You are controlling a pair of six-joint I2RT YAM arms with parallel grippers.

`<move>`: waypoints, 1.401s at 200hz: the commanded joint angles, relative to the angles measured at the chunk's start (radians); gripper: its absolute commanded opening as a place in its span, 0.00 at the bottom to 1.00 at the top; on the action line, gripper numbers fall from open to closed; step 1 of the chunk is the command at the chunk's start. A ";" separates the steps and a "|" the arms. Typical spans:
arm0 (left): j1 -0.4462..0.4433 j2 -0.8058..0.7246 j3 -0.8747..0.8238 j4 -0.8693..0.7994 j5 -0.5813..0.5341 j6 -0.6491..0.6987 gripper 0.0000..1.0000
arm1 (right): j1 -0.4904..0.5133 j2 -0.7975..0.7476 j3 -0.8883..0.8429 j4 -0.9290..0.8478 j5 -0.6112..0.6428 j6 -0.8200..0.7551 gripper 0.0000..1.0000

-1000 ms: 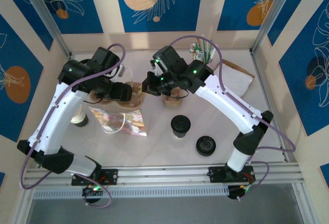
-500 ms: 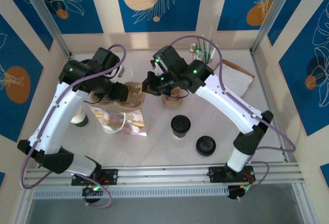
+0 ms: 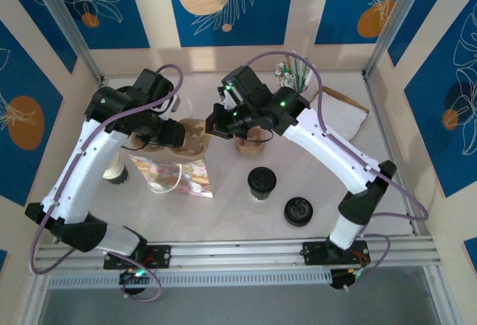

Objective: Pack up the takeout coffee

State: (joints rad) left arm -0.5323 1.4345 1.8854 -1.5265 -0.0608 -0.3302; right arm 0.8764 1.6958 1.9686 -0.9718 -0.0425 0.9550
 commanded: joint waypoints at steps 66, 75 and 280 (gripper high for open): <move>0.005 -0.020 0.002 -0.012 -0.022 0.008 0.46 | 0.000 -0.007 -0.004 0.025 -0.046 0.013 0.31; 0.005 -0.023 0.001 -0.016 -0.025 0.008 0.46 | 0.000 -0.010 -0.003 0.023 -0.044 0.012 0.37; 0.071 -0.051 -0.033 0.062 0.157 -0.004 0.46 | -0.027 -0.195 -0.175 0.005 0.022 0.008 0.87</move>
State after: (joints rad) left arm -0.4789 1.3930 1.8305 -1.4769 0.0380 -0.3332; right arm 0.8597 1.5421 1.8153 -0.9688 -0.0227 0.9588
